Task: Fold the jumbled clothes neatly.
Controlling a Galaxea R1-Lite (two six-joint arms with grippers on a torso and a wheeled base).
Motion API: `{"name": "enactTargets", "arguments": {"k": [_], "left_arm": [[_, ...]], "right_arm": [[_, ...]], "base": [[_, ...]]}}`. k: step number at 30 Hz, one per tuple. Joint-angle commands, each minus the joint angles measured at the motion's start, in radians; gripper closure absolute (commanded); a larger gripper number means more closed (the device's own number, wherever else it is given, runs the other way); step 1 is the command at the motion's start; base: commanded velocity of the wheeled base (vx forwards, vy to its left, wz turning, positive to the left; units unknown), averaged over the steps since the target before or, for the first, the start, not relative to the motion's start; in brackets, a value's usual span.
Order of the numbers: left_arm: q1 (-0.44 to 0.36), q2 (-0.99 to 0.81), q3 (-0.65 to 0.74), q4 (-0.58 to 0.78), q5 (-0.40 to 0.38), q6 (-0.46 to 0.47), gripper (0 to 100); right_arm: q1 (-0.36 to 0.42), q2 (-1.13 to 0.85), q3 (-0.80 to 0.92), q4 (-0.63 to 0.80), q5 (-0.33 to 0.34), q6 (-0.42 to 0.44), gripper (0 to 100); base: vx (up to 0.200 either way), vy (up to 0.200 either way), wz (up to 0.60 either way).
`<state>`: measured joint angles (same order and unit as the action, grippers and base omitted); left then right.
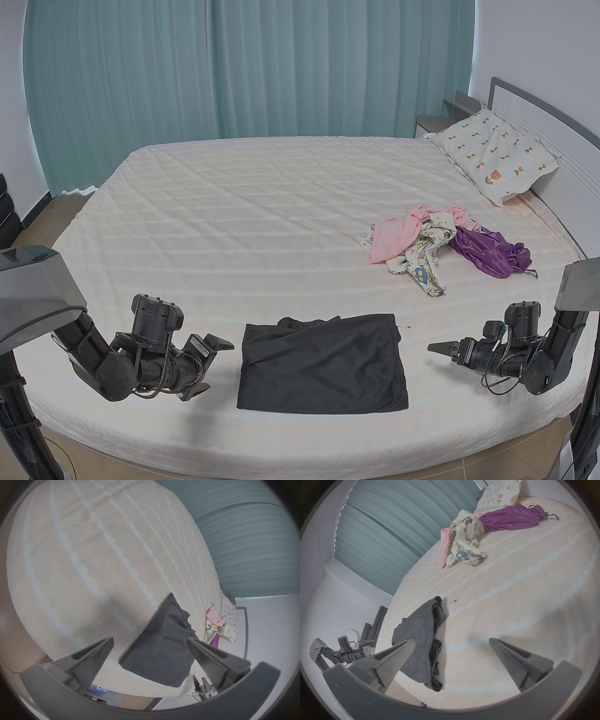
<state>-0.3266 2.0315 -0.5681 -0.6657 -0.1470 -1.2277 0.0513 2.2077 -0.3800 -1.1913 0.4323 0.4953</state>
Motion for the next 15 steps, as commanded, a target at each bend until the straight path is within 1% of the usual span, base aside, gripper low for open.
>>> {"name": "enactTargets", "arguments": {"k": [1, 4, 5, 8, 9, 10, 11, 12, 15], "left_arm": [[0.0, 0.001, -0.018, -0.002, 0.012, 0.004, 0], [0.006, 0.003, -0.053, 0.002, 0.047, 0.02, 0], [0.009, 0.006, -0.069, 0.008, 0.064, 0.046, 0], [0.009, 0.029, -0.082, 0.002, 0.078, 0.148, 0], [0.009, 0.032, -0.084, 0.002, 0.078, 0.155, 0], [0.009, 0.053, -0.099, 0.0, 0.081, 0.214, 0], [0.009, 0.053, -0.099, 0.0, 0.081, 0.214, 0], [0.014, 0.108, -0.153, 0.003, 0.092, 0.298, 0], [0.018, 0.174, -0.213, 0.003, 0.104, 0.349, 0]], "right_arm": [[0.004, 0.004, 0.001, -0.001, 0.002, 0.002, 0], [0.013, 0.004, 0.003, -0.001, 0.0, 0.008, 0], [0.022, 0.004, 0.006, -0.001, 0.0, 0.02, 0], [0.036, 0.004, 0.004, -0.001, -0.001, 0.045, 0], [0.036, 0.004, 0.004, -0.001, -0.001, 0.045, 0], [0.038, 0.004, 0.004, -0.001, -0.001, 0.045, 0], [0.038, 0.004, 0.004, -0.001, -0.001, 0.045, 0], [0.038, 0.004, 0.007, -0.001, -0.001, 0.045, 0], [0.042, 0.006, 0.007, -0.001, -0.001, 0.045, 0]], "base": [[0.0, 0.0, 0.0], [0.0, 0.0, 0.0], [0.0, 0.0, 0.0], [0.0, 0.0, 0.0], [0.0, 0.0, 0.0], [0.0, 0.0, 0.0], [0.0, 0.0, 0.0], [0.0, 0.0, 0.0], [0.0, 0.0, 0.0]]}}
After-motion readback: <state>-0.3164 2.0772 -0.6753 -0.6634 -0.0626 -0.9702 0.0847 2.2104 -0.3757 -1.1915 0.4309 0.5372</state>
